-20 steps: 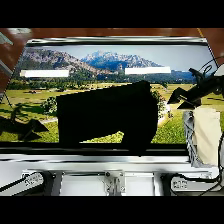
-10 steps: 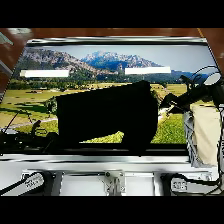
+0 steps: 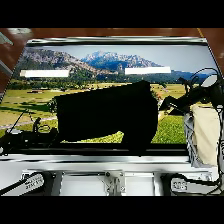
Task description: Fold the shirts.
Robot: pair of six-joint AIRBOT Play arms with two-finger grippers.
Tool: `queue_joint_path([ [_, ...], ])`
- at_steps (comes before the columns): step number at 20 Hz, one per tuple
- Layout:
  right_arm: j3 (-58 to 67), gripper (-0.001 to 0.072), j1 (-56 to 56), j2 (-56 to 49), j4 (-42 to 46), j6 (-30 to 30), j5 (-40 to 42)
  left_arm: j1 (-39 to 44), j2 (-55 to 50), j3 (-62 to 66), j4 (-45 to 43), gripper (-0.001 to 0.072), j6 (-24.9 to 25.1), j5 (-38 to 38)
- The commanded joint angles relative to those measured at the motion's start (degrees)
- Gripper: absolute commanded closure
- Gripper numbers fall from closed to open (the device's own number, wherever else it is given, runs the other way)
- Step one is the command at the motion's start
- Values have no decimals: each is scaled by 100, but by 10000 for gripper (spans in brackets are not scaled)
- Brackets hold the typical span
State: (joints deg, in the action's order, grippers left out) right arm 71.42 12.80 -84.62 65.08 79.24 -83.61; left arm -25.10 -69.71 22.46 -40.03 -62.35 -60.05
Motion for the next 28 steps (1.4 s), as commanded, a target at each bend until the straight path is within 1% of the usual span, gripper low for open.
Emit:
queue_joint_path([
  [1,-566,24,151,2,59,-24,0,13,57,-2,90,669,28,-107],
  [3,-1088,24,190,2,-236,-50,361,11,129,4,92,669,151,-203],
  [7,-1759,25,9,-22,-286,70,1222,13,197,11,94,669,168,-317],
  [11,-1893,26,-378,-260,-323,90,1790,11,197,11,92,669,166,-304],
  [12,-1893,113,-518,-291,-332,111,1945,11,197,13,92,669,166,-304],
  [13,-1893,332,-662,-308,-332,109,2079,11,197,13,92,669,168,-302],
  [14,-1891,393,-772,-306,-332,83,2162,11,197,15,90,669,168,-302],
  [15,-1858,550,-846,-293,-328,-61,2164,-2,197,28,90,669,166,-304],
  [16,-1777,648,-861,-258,-299,-105,2039,-11,199,92,74,669,170,-328],
  [18,-1510,649,-857,15,-177,-118,1897,-31,284,455,39,671,166,-463],
  [20,-1036,649,-857,549,-94,-337,1845,-31,658,1217,42,671,111,-754],
  [22,-308,649,-857,1261,-98,-743,1945,-28,1252,2330,7,672,-208,-796],
  [24,568,649,-857,2052,-57,-973,2470,-28,1792,3805,-365,672,-702,-702],
  [27,1849,649,-857,3176,83,-944,3711,-28,2350,6236,-787,671,-1102,-396],
  [28,2221,650,-857,3456,214,-896,3936,-28,2476,7018,-927,671,-1394,-275],
])
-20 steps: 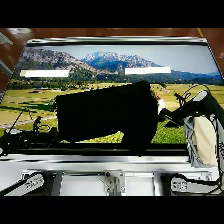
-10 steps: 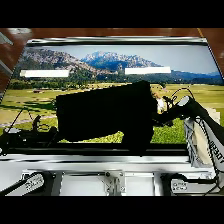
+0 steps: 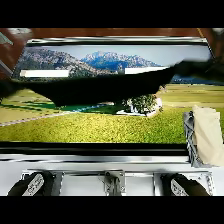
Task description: Fold the shirts.
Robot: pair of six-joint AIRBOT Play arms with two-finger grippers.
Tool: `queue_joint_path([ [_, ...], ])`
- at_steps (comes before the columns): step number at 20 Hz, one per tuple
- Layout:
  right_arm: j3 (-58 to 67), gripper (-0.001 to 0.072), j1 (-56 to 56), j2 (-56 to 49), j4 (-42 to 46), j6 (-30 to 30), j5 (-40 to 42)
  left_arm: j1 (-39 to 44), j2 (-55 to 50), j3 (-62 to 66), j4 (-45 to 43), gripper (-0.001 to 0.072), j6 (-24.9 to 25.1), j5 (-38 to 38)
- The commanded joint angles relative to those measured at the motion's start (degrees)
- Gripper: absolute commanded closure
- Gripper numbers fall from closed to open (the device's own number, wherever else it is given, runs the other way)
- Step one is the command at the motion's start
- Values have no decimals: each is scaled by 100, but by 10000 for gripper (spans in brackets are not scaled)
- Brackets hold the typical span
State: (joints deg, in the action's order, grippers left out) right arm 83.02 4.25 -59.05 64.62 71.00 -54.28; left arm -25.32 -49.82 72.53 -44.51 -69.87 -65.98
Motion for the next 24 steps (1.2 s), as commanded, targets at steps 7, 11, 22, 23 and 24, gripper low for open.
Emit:
queue_joint_path([
  [7,2297,650,-2,2221,715,671,103,-9,1191,4559,-1342,670,-1506,37],
  [11,2297,649,-2,2559,938,1115,-822,-13,1445,4553,-1908,670,-1473,-1311],
  [22,1661,649,-7,435,973,1325,-4618,0,1080,1233,-2092,670,-621,-2149],
  [23,1351,649,-7,140,870,1318,-4465,0,903,815,-2092,670,-463,-2083],
  [24,994,649,-9,-188,765,1285,-4140,0,693,472,-2090,670,-378,-1950],
])
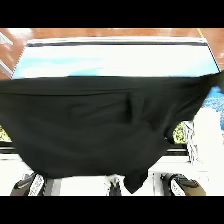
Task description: Fold the shirts.
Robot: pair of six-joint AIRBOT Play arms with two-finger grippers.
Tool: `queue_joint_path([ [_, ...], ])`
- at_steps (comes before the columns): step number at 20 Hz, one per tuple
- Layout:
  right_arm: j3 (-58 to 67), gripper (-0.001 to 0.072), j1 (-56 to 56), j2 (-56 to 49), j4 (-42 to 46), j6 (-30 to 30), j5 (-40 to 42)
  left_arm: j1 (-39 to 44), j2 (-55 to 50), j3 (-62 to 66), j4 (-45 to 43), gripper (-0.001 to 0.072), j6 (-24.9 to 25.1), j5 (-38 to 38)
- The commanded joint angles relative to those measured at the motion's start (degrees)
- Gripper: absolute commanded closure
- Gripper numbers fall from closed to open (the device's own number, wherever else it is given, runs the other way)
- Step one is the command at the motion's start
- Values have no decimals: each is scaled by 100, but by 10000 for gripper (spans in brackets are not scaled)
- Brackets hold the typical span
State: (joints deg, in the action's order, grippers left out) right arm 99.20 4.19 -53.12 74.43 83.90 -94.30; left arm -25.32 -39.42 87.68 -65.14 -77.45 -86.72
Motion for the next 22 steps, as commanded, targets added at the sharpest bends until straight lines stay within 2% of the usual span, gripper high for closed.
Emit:
queue_joint_path([
  [1,-938,649,-2,-1106,-321,-50,275,0,-627,-1353,-24,670,376,348],
  [4,-1572,649,-48,-2308,-817,-448,1952,149,-1683,-1825,2,669,378,1088],
  [6,-1617,649,-304,-3104,-804,-892,3104,376,-2553,-1840,168,669,382,1491],
  [8,-1617,649,-671,-3724,-835,-1123,4188,651,-3318,-1840,444,669,634,2173],
  [10,-1617,649,-940,-4109,-774,-1119,5149,922,-3897,-1840,678,669,955,3104],
  [13,-1617,649,-999,-4395,-813,-911,6496,1172,-4341,-1843,697,669,975,4478],
  [15,-1617,649,-997,-4533,-813,-896,7025,1287,-4542,-1843,697,669,975,5158],
  [17,-1617,649,-997,-4686,-813,-896,7173,1368,-4728,-1843,695,669,975,5466],
  [19,-1617,649,-997,-4870,-815,-820,7145,1408,-4922,-1843,693,669,975,5499],
  [22,-1617,649,-997,-5029,-813,-339,6887,1416,-5099,-1843,684,669,977,5206],
])
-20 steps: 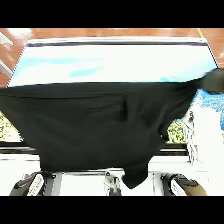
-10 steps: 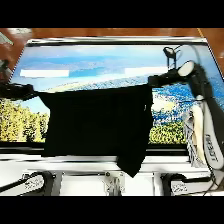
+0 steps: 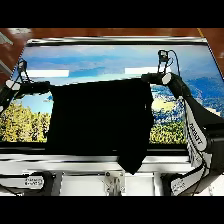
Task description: Fold the shirts.
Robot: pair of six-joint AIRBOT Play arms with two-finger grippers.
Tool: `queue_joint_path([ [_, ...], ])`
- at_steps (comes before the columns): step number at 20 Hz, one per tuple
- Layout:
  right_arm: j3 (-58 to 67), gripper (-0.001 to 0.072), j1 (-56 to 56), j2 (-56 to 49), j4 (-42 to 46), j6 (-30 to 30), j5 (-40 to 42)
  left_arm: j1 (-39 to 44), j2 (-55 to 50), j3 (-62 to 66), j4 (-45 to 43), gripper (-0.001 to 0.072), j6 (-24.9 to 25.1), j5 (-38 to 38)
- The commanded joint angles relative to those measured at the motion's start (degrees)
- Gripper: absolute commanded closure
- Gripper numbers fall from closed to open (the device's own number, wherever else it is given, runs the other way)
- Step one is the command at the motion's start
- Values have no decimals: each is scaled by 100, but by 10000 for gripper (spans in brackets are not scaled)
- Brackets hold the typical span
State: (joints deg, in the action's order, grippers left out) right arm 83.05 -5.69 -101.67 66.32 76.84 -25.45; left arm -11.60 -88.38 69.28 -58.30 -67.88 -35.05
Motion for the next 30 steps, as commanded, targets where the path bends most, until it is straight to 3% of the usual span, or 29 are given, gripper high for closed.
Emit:
queue_joint_path([
  [1,-2,649,-7,-157,11,407,-157,42,-197,-2,-85,669,20,-120],
  [4,-2,649,76,42,63,542,-1088,-55,-164,13,-745,669,17,-1191],
  [8,-2,649,256,297,131,841,-3429,-289,-168,11,-1497,669,11,-3040],
  [10,-26,649,234,258,485,1025,-4341,-358,-170,9,-1622,669,-164,-3534],
  [17,-555,649,195,243,743,1506,-4350,-337,-208,7,-1526,667,-702,-3766],
  [18,-555,645,197,249,715,1563,-4293,-339,-208,7,-1384,618,-699,-3766],
  [19,-553,557,197,262,614,1572,-4253,-339,-205,11,-1224,471,-697,-3770],
  [20,-549,308,208,304,509,1569,-4251,-339,-181,17,-1106,311,-693,-3818],
  [21,-549,97,208,389,494,1528,-4253,-339,-157,68,-1117,218,-691,-3941],
  [24,-549,76,299,951,999,1196,-4708,-538,-33,413,-1187,170,-669,-4734],
  [28,-822,77,1029,1849,2317,1005,-6199,-1364,610,72,-1167,160,-629,-5246],
  [29,-1108,77,1357,2111,2138,909,-6188,-1624,857,-361,-1130,39,-627,-5198],
  [30,-1499,77,1733,2409,1711,782,-6022,-1847,1064,-852,-1049,2,-551,-5163],
])
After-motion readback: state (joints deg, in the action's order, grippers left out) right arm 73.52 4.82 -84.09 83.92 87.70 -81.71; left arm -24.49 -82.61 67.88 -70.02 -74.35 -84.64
